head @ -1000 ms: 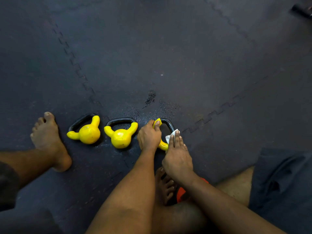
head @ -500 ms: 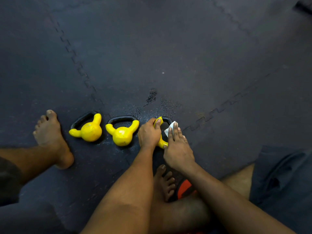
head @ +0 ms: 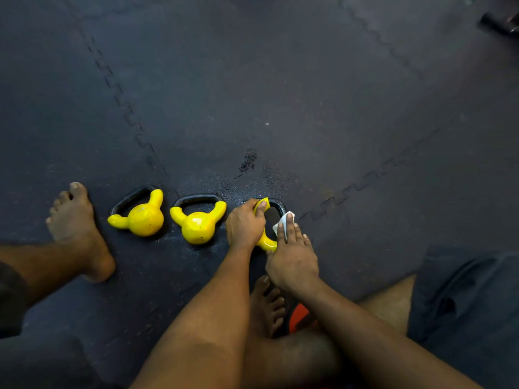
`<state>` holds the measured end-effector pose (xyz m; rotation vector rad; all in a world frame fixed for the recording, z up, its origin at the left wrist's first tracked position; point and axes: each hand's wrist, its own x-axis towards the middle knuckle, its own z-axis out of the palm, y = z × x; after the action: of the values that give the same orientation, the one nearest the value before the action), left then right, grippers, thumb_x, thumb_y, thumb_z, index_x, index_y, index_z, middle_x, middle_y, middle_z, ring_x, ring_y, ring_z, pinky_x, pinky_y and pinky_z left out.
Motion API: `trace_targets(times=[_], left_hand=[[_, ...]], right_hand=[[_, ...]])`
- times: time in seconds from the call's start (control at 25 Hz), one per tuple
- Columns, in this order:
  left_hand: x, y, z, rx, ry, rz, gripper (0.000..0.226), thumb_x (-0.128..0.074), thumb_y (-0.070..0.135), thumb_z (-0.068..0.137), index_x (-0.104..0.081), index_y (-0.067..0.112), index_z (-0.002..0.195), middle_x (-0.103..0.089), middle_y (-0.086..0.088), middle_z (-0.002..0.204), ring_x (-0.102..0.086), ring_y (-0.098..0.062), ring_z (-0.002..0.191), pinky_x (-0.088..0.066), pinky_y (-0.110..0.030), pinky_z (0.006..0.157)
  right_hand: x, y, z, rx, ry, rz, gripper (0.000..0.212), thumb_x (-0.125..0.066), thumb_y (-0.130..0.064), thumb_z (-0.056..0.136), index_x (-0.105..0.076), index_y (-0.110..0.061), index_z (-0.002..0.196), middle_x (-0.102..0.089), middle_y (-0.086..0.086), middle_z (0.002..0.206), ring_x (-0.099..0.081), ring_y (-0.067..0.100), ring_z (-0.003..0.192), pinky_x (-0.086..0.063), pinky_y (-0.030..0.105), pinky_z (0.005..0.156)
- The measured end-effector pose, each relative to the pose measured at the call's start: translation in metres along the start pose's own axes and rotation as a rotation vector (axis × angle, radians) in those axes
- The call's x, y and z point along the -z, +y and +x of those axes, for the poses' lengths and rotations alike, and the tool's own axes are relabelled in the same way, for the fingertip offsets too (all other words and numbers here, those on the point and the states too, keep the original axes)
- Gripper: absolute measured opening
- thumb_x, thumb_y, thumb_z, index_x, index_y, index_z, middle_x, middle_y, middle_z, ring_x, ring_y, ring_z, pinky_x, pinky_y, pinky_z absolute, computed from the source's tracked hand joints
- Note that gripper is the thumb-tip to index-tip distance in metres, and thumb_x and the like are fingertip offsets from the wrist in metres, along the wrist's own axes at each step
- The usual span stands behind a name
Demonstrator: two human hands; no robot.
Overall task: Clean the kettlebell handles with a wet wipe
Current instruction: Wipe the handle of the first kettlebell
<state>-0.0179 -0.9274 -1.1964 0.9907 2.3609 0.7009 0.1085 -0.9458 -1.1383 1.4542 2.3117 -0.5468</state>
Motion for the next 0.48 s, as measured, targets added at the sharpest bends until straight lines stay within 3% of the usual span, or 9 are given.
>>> trace_targets(times=[0.28, 0.48], left_hand=[[0.002, -0.004, 0.001, -0.015, -0.004, -0.014, 0.038, -0.044, 0.052, 0.095, -0.066, 0.023, 0.106, -0.072, -0.01, 0.094, -0.065, -0.033, 0.091, -0.048, -0.038, 0.07], [0.001, -0.004, 0.003, -0.038, -0.018, -0.007, 0.037, -0.045, 0.052, 0.094, -0.066, 0.024, 0.105, -0.072, -0.01, 0.092, -0.065, -0.033, 0.091, -0.052, -0.04, 0.072]], right_hand=[[0.003, -0.001, 0.0, 0.039, 0.004, -0.092, 0.078, -0.038, -0.034, 0.095, 0.005, -0.011, 0.155, 0.03, 0.006, 0.158, 0.014, 0.02, 0.15, -0.003, 0.039, 0.123], [0.015, 0.003, 0.028, 0.131, 0.007, 0.043, 0.078, -0.041, -0.037, 0.093, -0.002, -0.011, 0.156, 0.025, 0.007, 0.16, 0.013, 0.022, 0.15, -0.004, 0.039, 0.123]])
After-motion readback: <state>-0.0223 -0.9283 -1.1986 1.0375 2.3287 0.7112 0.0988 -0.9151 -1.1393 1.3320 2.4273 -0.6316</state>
